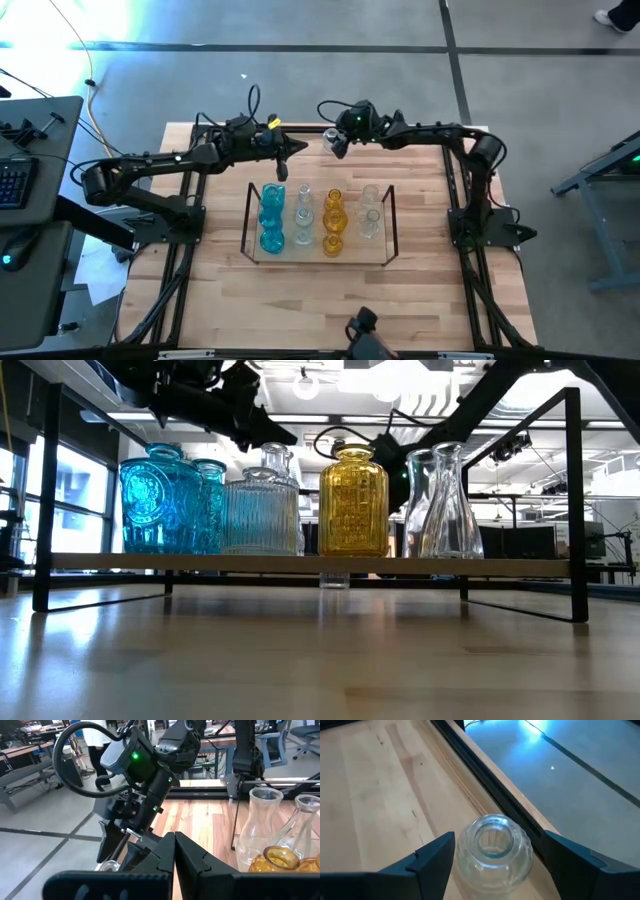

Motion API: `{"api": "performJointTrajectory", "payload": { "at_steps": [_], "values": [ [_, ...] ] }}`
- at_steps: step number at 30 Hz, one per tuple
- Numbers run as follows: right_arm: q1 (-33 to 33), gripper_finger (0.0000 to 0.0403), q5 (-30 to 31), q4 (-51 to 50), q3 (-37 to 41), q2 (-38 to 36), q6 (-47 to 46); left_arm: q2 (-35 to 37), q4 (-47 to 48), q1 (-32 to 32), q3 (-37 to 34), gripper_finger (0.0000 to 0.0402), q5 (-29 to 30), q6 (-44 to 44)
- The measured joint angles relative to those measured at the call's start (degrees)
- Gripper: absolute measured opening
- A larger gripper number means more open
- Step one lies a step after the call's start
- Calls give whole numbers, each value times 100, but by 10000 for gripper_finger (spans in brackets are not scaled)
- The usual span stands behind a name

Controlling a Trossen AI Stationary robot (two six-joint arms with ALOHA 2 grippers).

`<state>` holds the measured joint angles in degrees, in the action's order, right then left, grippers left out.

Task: Sort vases onto shelf
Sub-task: Put the transparent vase on the shelf

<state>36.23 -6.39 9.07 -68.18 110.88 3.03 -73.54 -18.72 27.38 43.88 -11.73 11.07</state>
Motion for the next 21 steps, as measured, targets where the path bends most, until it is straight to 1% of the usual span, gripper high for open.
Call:
{"api": "performJointTrajectory", "payload": {
  "at_steps": [6, 13, 21],
  "values": [
    [0, 248, 167, 190, 0, 47, -66, 0, 9, -2, 0, 0, 0, 7],
    [0, 189, 92, 196, -17, 182, -86, 0, 9, -2, 0, 0, 0, 65],
    [-36, 135, 42, 249, -26, 214, -90, 3, 74, -2, 0, 0, 0, 7]
  ]
}}
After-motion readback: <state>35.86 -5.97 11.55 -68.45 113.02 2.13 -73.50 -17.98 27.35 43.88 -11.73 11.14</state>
